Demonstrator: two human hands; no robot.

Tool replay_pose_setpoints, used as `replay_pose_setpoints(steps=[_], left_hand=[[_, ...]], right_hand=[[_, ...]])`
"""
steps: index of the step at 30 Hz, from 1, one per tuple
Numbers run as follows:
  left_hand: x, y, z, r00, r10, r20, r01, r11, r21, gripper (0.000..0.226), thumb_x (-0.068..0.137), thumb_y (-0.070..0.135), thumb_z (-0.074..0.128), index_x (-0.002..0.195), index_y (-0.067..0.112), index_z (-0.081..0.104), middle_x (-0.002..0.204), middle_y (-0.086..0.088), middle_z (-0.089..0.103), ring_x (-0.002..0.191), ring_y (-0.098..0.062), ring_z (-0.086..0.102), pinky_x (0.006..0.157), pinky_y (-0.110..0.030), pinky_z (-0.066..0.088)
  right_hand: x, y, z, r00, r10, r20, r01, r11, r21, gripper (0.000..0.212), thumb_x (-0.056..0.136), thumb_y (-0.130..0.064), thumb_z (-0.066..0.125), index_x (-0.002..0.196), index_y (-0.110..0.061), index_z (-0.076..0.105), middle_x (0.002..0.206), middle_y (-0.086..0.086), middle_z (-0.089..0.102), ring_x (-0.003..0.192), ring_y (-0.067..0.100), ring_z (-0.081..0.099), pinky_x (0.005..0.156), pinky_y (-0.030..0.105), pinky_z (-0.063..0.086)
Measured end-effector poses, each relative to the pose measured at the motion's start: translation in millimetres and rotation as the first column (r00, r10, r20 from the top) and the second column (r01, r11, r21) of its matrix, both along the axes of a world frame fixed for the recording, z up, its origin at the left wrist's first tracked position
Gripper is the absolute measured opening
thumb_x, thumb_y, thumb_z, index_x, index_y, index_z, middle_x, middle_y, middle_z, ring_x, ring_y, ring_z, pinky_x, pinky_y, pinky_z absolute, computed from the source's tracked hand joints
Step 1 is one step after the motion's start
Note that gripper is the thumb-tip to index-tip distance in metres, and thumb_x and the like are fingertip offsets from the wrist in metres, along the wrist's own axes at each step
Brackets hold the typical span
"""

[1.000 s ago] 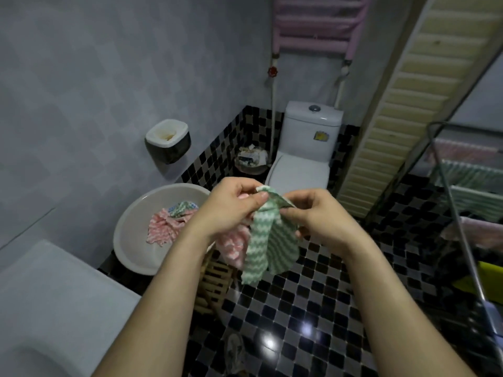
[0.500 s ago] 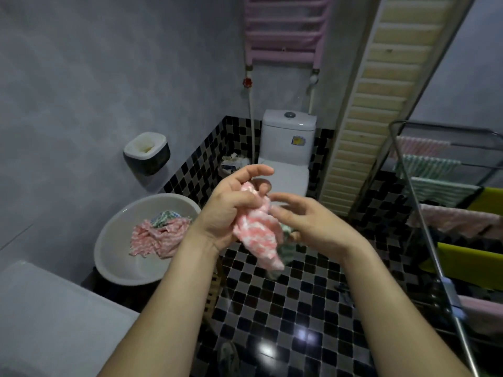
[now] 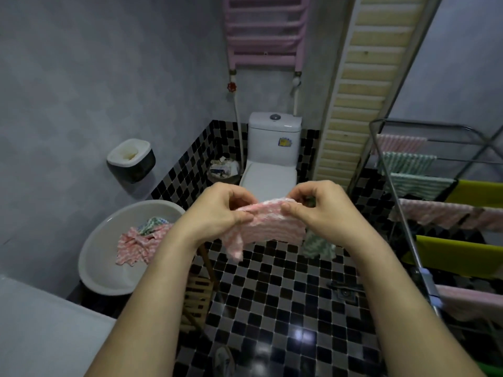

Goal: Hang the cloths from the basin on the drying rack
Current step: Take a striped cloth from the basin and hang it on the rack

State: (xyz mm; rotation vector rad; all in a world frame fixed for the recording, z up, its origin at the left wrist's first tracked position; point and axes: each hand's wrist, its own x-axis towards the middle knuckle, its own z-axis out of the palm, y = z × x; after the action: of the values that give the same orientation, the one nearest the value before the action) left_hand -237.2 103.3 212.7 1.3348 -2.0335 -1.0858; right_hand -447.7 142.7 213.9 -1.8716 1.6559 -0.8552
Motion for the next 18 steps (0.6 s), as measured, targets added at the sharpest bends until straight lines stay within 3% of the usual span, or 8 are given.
replay_pose_setpoints(steps=[3,5,8,10,12,15,17,18], left_hand=[[-0.3,-2.1,0.0,0.996,0.007,0.092,-0.002,0.998,-0.055,0.018,0.087,0.010,0.066,0.091,0.027,0.072,0.092,0.011,0.071,0.089,-0.003,0.065,0.080,-0.028,0.056],[2.2,-4.7,-2.9,0.998,0.018,0.055,-0.016,0.999,-0.044,0.020,0.087,0.008,0.064,0.086,0.027,0.068,0.089,0.011,0.070,0.088,-0.003,0.065,0.077,-0.028,0.054],[6.0,-7.7,-10.0,0.976,0.040,-0.216,-0.020,0.995,0.095,0.015,0.082,0.005,0.069,0.081,0.019,0.064,0.086,0.004,0.068,0.085,-0.015,0.065,0.073,-0.033,0.053],[3.2,-6.5,-14.0,0.870,0.079,-0.486,0.064,0.960,0.271,0.012,0.080,0.008,0.072,0.083,0.014,0.062,0.089,-0.004,0.067,0.085,-0.021,0.065,0.071,-0.036,0.055],[-5.7,-3.0,-17.4,0.698,0.158,-0.698,0.185,0.902,0.389,0.013,0.080,0.011,0.069,0.089,0.012,0.059,0.094,-0.009,0.066,0.085,-0.022,0.064,0.071,-0.037,0.057],[-30.0,2.3,-16.4,0.529,0.304,-0.792,0.185,0.870,0.458,0.015,0.082,0.006,0.061,0.098,0.008,0.060,0.091,-0.010,0.067,0.084,-0.023,0.064,0.077,-0.038,0.058],[-48.9,9.1,-8.2,0.517,0.334,-0.788,0.169,0.863,0.476,0.011,0.086,0.005,0.056,0.095,0.009,0.059,0.080,-0.007,0.063,0.072,-0.019,0.061,0.067,-0.034,0.057],[-57.1,13.1,-4.0,0.566,0.301,-0.768,0.173,0.867,0.467,0.006,0.089,0.007,0.055,0.093,0.011,0.058,0.076,-0.005,0.059,0.067,-0.018,0.057,0.061,-0.030,0.055]], right_hand=[[-10.8,0.5,3.2,0.995,-0.031,-0.095,0.029,0.999,-0.022,0.011,0.087,-0.032,0.069,0.082,-0.023,0.071,0.074,-0.010,0.063,0.070,0.003,0.055,0.063,0.023,0.042],[-20.6,2.2,5.7,0.994,-0.078,-0.081,0.076,0.997,-0.027,0.012,0.086,-0.031,0.070,0.082,-0.020,0.072,0.077,-0.007,0.066,0.073,0.006,0.058,0.065,0.025,0.045],[-34.3,5.2,7.3,0.992,-0.118,0.038,0.118,0.993,0.004,0.016,0.086,-0.029,0.071,0.078,-0.015,0.071,0.073,0.001,0.066,0.067,0.009,0.055,0.063,0.027,0.043],[-41.7,8.9,6.8,0.971,-0.108,0.212,0.087,0.990,0.109,0.018,0.086,-0.028,0.070,0.078,-0.012,0.070,0.069,-0.001,0.065,0.064,0.008,0.054,0.062,0.024,0.042],[-46.1,14.6,5.5,0.898,-0.088,0.431,-0.020,0.971,0.239,0.017,0.087,-0.025,0.068,0.082,-0.009,0.068,0.073,0.000,0.066,0.068,0.013,0.058,0.066,0.028,0.044],[-42.9,24.8,2.5,0.661,-0.158,0.734,-0.209,0.900,0.382,0.008,0.090,-0.015,0.061,0.089,-0.007,0.061,0.064,0.001,0.062,0.055,0.013,0.059,0.054,0.024,0.048],[-38.1,32.5,0.6,0.570,-0.174,0.803,-0.267,0.885,0.382,0.007,0.093,-0.012,0.056,0.093,-0.005,0.058,0.052,-0.005,0.059,0.044,0.006,0.055,0.046,0.019,0.046],[-37.9,37.2,-1.2,0.546,-0.172,0.820,-0.273,0.889,0.368,0.009,0.093,-0.011,0.056,0.095,-0.004,0.059,0.054,-0.005,0.059,0.044,0.005,0.055,0.045,0.018,0.046]])
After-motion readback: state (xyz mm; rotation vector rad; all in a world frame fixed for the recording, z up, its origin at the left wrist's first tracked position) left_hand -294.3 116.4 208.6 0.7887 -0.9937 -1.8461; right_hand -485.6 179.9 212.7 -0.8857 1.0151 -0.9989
